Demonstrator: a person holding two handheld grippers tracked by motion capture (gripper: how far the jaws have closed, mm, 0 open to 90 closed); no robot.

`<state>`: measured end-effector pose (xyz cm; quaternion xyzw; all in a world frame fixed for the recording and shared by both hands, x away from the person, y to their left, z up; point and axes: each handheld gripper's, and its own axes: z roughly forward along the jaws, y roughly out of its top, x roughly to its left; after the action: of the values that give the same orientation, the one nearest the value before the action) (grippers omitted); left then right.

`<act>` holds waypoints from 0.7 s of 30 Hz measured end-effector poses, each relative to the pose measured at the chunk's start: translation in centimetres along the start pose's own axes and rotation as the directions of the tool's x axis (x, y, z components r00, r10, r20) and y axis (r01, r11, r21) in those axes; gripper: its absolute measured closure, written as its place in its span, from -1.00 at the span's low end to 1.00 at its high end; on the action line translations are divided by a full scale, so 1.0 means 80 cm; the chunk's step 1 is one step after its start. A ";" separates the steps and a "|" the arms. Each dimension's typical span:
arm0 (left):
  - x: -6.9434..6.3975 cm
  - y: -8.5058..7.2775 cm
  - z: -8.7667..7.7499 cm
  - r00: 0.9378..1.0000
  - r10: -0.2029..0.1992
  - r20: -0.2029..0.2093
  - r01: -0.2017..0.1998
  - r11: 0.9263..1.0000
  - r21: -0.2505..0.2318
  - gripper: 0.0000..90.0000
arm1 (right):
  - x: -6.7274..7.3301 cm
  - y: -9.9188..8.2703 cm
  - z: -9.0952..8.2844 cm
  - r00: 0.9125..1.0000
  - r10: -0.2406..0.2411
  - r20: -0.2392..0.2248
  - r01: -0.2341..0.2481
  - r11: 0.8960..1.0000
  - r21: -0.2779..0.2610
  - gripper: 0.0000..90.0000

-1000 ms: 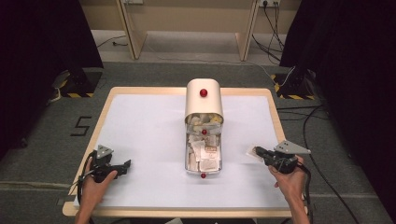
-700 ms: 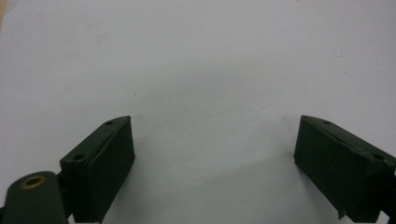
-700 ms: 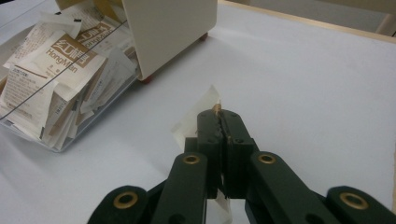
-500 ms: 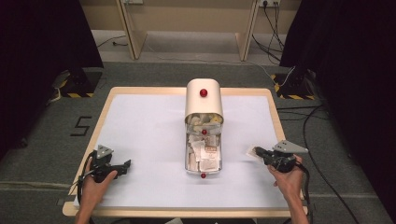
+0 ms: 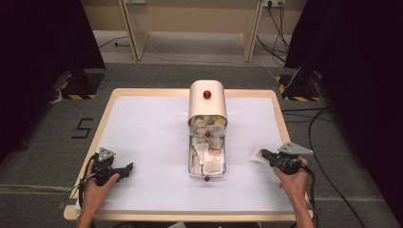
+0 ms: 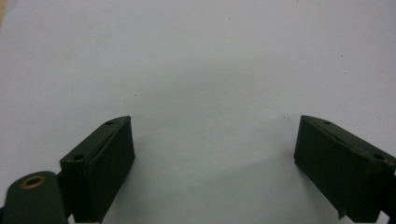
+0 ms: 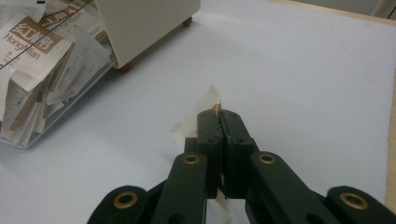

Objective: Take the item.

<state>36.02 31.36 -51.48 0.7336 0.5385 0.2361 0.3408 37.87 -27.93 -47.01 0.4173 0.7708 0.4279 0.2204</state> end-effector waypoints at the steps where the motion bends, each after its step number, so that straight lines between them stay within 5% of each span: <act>1: 0.000 0.000 0.000 1.000 0.000 0.000 0.000 1.000 0.000 -0.75 | -0.001 0.000 0.001 1.000 0.002 0.002 -0.002 1.000 0.001 0.96; 21: 0.000 0.000 0.000 1.000 0.000 0.000 0.000 1.000 0.000 -0.75 | -0.012 -0.003 0.013 1.000 0.015 0.024 -0.015 1.000 0.015 0.96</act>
<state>36.02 31.36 -51.47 0.7336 0.5385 0.2360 0.3407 39.01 -28.29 -47.76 0.4297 0.7681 0.4190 0.2232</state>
